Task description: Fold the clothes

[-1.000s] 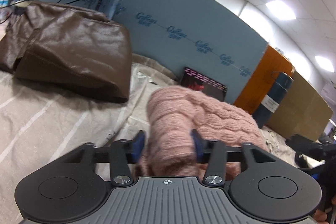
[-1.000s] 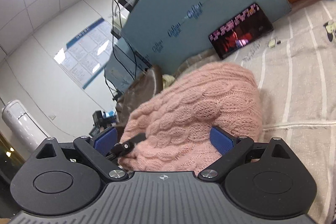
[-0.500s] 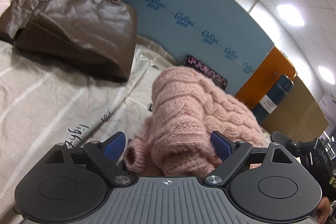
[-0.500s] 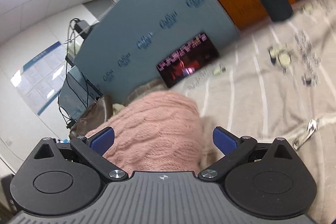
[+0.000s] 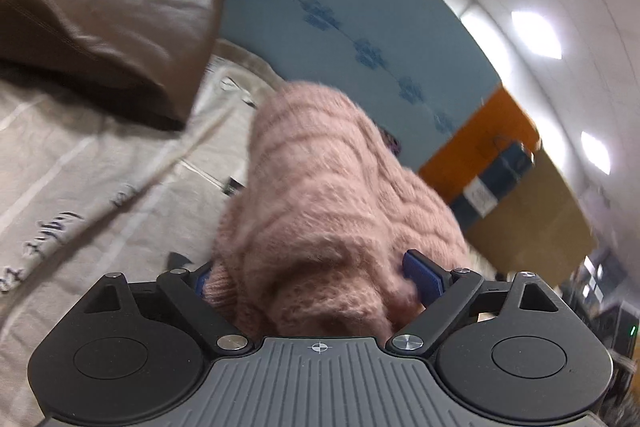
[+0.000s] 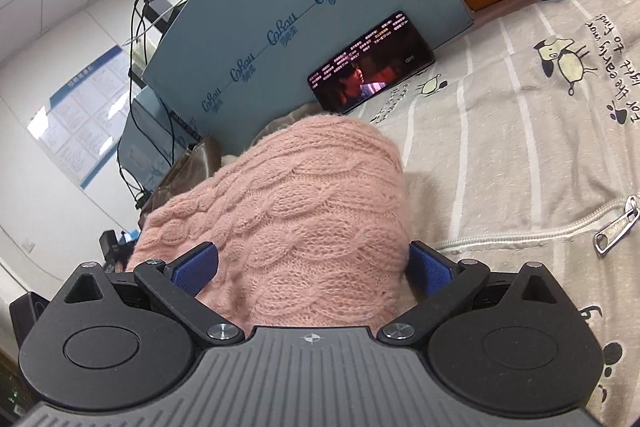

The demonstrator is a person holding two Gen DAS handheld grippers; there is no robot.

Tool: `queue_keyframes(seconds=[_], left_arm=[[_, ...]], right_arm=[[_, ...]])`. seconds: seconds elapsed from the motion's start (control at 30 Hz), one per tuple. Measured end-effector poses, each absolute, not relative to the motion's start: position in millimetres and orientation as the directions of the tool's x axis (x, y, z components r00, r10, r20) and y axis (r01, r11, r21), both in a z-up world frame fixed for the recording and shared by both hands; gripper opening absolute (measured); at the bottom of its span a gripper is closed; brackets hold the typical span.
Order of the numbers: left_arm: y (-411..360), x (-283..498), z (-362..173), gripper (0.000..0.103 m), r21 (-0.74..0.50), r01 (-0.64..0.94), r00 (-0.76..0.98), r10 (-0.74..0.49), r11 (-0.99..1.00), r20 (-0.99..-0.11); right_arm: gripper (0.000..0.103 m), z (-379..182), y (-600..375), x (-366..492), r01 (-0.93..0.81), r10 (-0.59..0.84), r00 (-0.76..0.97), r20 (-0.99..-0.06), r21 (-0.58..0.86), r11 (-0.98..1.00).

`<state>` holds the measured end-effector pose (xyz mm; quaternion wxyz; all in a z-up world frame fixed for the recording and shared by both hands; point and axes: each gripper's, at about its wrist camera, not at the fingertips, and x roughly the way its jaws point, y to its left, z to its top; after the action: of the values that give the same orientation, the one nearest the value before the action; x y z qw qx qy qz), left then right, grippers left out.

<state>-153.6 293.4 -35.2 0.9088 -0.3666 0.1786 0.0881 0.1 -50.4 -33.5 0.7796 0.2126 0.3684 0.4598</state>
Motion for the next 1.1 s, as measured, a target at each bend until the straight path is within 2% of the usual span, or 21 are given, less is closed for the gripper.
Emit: queue_keyframes(seconds=[0.23, 0.43, 0.6, 0.7, 0.73, 0.8, 0.93, 1.1], left_arm=[[303, -182, -36, 0.092, -0.655, -0.403, 0.910, 0.206, 0.639, -0.359], [298, -179, -36, 0.094, -0.637, -0.370, 0.914, 0.141, 0.676, -0.381], [289, -170, -37, 0.094, -0.631, -0.298, 0.928, 0.064, 0.717, -0.366], [286, -169, -38, 0.088, -0.621, -0.305, 0.927, 0.076, 0.723, -0.366], [286, -170, -39, 0.083, -0.621, -0.308, 0.927, 0.081, 0.720, -0.366], [286, -170, -40, 0.077, -0.628, -0.310, 0.928, 0.085, 0.713, -0.362], [289, -169, -42, 0.065, -0.639, -0.295, 0.932, 0.068, 0.710, -0.355], [292, -166, -44, 0.062, -0.656, -0.274, 0.940, 0.050, 0.703, -0.339]], right_arm=[[0.101, -33, -49, -1, -0.569, 0.871, 0.301, -0.388, 0.660, 0.491], [0.101, -32, -49, -1, -0.571, 0.870, 0.302, -0.391, 0.657, 0.493], [0.101, -32, -48, -3, -0.579, 0.875, 0.283, -0.392, 0.658, 0.482], [0.098, -31, -46, -5, -0.591, 0.876, 0.272, -0.399, 0.649, 0.479], [0.097, -31, -46, -6, -0.596, 0.876, 0.267, -0.402, 0.646, 0.478], [0.092, -30, -44, -7, -0.602, 0.874, 0.264, -0.408, 0.638, 0.480], [0.063, -31, -44, -10, -0.601, 0.862, 0.280, -0.423, 0.622, 0.501], [0.051, -30, -46, -13, -0.619, 0.862, 0.314, -0.398, 0.602, 0.504]])
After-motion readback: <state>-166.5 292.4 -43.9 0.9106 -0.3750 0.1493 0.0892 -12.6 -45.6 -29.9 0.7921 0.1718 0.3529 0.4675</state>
